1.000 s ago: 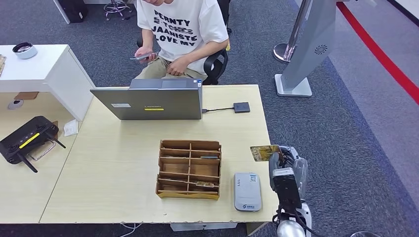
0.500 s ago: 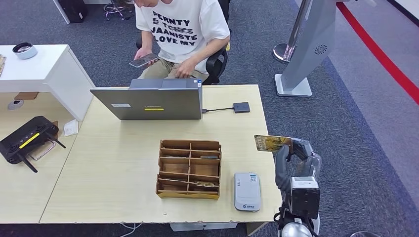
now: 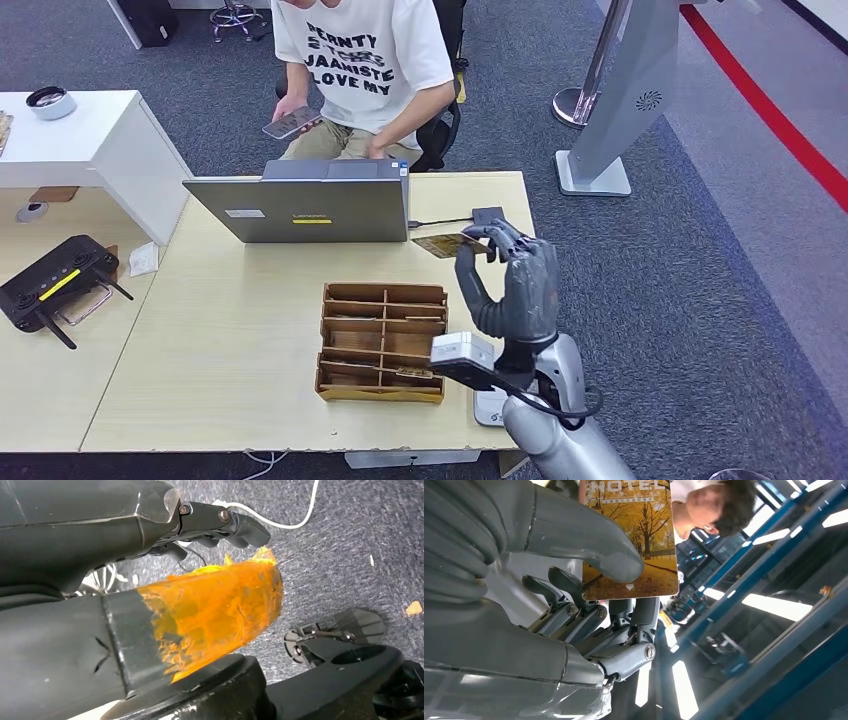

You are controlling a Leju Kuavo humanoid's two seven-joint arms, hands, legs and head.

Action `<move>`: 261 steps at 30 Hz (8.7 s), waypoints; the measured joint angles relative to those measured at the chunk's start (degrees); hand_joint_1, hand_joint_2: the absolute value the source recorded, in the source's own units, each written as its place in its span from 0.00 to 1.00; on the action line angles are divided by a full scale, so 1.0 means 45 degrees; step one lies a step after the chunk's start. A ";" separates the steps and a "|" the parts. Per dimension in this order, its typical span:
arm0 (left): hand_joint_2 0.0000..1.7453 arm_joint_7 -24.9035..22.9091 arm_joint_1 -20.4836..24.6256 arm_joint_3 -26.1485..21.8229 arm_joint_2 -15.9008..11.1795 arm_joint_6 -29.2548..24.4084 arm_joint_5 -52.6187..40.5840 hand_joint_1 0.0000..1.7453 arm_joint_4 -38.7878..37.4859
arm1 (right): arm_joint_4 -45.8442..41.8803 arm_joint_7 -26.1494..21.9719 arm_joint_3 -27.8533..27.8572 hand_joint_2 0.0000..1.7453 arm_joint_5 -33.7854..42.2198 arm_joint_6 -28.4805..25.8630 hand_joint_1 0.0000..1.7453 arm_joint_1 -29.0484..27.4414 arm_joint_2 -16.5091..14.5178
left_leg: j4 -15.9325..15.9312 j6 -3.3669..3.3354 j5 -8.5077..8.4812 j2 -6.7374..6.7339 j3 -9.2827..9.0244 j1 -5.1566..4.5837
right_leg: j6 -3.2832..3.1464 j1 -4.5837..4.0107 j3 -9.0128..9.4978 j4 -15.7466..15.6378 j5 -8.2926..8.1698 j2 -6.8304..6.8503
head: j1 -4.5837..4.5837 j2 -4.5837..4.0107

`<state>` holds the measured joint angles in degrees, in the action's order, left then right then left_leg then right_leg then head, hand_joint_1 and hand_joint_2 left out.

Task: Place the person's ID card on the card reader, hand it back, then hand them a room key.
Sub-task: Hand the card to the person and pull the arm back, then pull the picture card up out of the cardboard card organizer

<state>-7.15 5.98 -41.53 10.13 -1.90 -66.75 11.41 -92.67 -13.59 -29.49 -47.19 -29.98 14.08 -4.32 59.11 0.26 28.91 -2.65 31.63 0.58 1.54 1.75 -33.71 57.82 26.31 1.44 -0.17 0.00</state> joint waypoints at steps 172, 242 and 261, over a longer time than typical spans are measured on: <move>0.00 0.0144 -0.0316 -0.0277 0.0000 -0.0322 0.0728 0.00 0.0000 | 0.2745 0.3500 -0.3811 1.00 -0.3451 0.0687 0.35 0.0056 0.0874 | 0.0000 -0.0003 -0.0015 0.0007 0.0058 0.0002 | 0.0002 -0.0005 -0.0060 -0.0002 -0.0014 0.0009 | -0.0001 0.0000; 0.00 -0.0063 -0.0179 -0.0191 -0.0002 -0.0110 0.0361 0.00 0.0000 | 0.5925 0.4035 -0.2765 1.00 -0.3446 0.1137 1.00 0.0723 0.0443 | 0.0000 -0.0002 -0.0016 0.0007 0.0054 0.0002 | 0.0002 -0.0006 -0.0060 -0.0001 -0.0015 0.0008 | 0.0000 0.0000; 0.00 0.0223 -0.0325 -0.0194 -0.0002 -0.0386 0.0528 0.00 0.0000 | 0.1754 0.0671 -0.1529 1.00 0.1197 -0.0695 1.00 -0.0903 0.0177 | -0.0001 -0.0002 -0.0013 0.0006 0.0059 0.0002 | 0.0001 -0.0006 -0.0066 -0.0001 -0.0010 0.0008 | -0.0001 0.0000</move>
<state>-6.15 4.52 -42.40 10.12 -3.63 -64.37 11.41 -84.78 -10.56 -36.37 -41.81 -33.10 10.01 -3.52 59.11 0.25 28.85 -2.62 31.90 0.59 1.54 1.72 -34.00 57.81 26.26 1.48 -0.18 0.00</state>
